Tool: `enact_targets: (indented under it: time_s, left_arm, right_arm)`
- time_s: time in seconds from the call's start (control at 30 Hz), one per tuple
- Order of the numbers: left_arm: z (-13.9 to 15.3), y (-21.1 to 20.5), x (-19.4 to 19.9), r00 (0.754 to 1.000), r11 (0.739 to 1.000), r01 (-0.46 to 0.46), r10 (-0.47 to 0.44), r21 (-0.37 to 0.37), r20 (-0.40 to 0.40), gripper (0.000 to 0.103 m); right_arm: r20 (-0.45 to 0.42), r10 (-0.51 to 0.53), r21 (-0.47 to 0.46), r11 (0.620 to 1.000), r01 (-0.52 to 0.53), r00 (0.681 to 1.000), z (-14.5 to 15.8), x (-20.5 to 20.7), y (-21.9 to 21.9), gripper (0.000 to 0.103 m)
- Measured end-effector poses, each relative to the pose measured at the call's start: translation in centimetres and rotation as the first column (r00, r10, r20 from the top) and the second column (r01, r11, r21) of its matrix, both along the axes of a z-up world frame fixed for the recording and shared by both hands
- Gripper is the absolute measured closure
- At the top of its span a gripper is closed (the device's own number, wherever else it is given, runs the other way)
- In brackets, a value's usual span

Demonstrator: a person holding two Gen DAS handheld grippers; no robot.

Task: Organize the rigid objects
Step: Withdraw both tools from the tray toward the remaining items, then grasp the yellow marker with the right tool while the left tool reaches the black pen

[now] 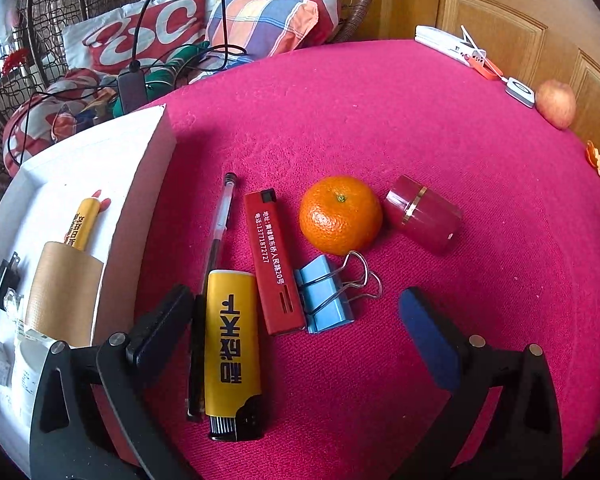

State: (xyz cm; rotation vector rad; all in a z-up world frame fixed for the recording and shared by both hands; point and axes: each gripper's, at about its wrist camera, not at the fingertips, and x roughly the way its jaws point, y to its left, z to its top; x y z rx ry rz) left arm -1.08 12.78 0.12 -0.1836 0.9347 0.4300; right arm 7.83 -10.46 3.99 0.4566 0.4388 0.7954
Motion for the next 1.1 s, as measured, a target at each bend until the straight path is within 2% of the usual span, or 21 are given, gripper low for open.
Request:
enact_targets:
  time_s: [0.1,0.13,0.17,0.23,0.3,0.37,0.4,0.5,0.6,0.67,0.73,0.77,0.83,0.97,1.1]
  left_arm:
    - [0.4,-0.9,-0.8,0.998,0.998,0.06,-0.06,-0.023,0.018,0.0]
    - [0.3,-1.3,-1.1,0.995,0.991,0.098,-0.096,-0.096,0.028,0.0]
    - [0.3,-1.9,-1.3,0.992,0.983,0.121,-0.115,-0.139,0.055,0.0]
    - [0.3,-3.5,-1.5,0.982,0.969,0.186,-0.177,-0.163,0.066,0.0]
    - [0.3,-5.6,-1.6,0.963,0.949,0.267,-0.257,-0.168,0.079,0.0]
    - [0.7,-7.7,-1.5,0.931,0.914,0.364,-0.35,-0.18,0.105,0.0]
    - [1.0,-8.5,-1.6,0.92,0.906,0.388,-0.373,-0.168,0.117,0.0]
    - [2.3,-8.8,-2.0,0.923,0.922,0.375,-0.361,-0.099,0.13,0.0]
    - [3.8,-6.5,-3.1,0.942,0.947,0.31,-0.293,-0.089,0.163,0.0]
    - [4.3,-4.6,-3.7,0.959,0.966,0.25,-0.237,-0.07,0.155,0.0]
    - [4.2,-2.6,-4.4,0.974,0.98,0.189,-0.177,-0.07,0.142,0.0]
    - [4.1,-1.8,-4.7,0.978,0.981,0.169,-0.155,-0.092,0.14,0.0]
    - [3.6,-0.8,-5.5,0.984,0.983,0.132,-0.114,-0.128,0.137,0.0]
    - [3.2,-0.6,-6.9,0.987,0.989,0.06,-0.038,-0.139,0.157,0.0]
    - [3.7,-0.5,-8.0,0.983,0.991,0.02,0.004,-0.133,0.181,0.0]
  right_arm:
    - [-0.016,-0.001,0.004,1.0,0.001,1.0,-0.3,0.1,-0.1,0.0]
    - [-0.021,0.001,0.005,1.0,0.0,1.0,-0.3,0.2,-0.1,0.0]
    - [-0.025,0.001,0.007,1.0,-0.001,1.0,-0.4,0.2,-0.1,0.0]
    - [-0.027,0.002,0.008,1.0,-0.002,1.0,-0.4,0.2,-0.1,0.0]
    - [-0.024,0.0,0.012,1.0,0.0,1.0,-0.4,0.1,-0.2,0.0]
    - [-0.016,-0.005,0.014,1.0,0.005,1.0,-0.3,0.0,-0.4,0.0]
    - [-0.013,-0.007,0.013,1.0,0.008,1.0,-0.3,0.0,-0.4,0.0]
    - [-0.007,-0.013,0.014,1.0,0.013,1.0,-0.3,0.1,-0.7,0.0]
    - [-0.012,-0.009,0.003,1.0,0.009,1.0,-0.6,0.4,-0.6,0.0]
    - [-0.012,0.033,-0.021,0.999,-0.034,0.999,-0.9,0.5,-0.1,0.0]
    - [-0.004,0.119,-0.082,0.99,-0.119,0.993,-1.0,0.4,1.0,0.0]
    - [-0.003,0.173,-0.129,0.977,-0.172,0.985,-1.0,0.3,1.9,0.0]
    - [-0.021,0.287,-0.249,0.926,-0.283,0.958,-1.5,-0.1,4.2,0.0]
    - [-0.045,0.472,-0.443,0.78,-0.441,0.88,-3.2,-2.1,8.2,0.003]
    - [-0.068,0.585,-0.566,0.644,-0.514,0.808,-4.5,-3.8,11.1,0.022]
